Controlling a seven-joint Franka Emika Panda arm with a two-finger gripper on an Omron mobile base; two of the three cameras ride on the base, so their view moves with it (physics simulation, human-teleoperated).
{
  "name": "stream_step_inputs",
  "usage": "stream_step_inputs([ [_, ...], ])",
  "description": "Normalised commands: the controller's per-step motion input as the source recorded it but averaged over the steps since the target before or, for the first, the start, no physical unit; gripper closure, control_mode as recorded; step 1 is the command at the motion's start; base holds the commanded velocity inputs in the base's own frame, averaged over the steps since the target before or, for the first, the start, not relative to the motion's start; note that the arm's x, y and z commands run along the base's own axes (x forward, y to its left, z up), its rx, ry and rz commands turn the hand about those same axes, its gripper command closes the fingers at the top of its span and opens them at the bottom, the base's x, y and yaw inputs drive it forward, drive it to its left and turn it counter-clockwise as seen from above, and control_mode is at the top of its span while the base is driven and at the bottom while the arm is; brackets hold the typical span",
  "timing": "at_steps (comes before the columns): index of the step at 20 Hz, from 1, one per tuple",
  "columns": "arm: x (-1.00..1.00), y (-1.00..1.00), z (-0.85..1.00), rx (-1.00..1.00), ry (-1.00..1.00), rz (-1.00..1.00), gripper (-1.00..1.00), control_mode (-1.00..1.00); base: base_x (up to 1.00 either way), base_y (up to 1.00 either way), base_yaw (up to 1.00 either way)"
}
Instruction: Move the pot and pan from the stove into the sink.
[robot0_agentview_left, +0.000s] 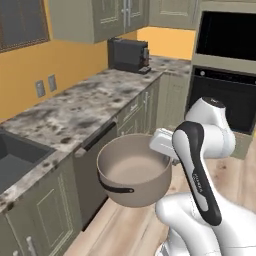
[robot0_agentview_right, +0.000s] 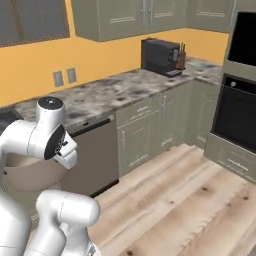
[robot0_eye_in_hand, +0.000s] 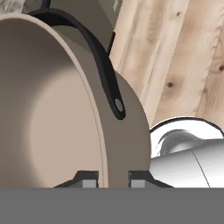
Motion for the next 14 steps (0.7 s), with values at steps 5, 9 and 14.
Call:
stream_step_inputs([
  [5, 0.0, 0.0, 0.0, 0.0, 0.0, 0.0, 1.0, 1.0, 0.0, -0.02, 0.47],
  [9, 0.0, 0.0, 0.0, 0.0, 0.0, 0.0, 1.0, 1.0, 0.0, -0.01, 0.47],
  [14, 0.0, 0.0, 0.0, 0.0, 0.0, 0.0, 1.0, 1.0, 0.0, -0.01, 0.48],
])
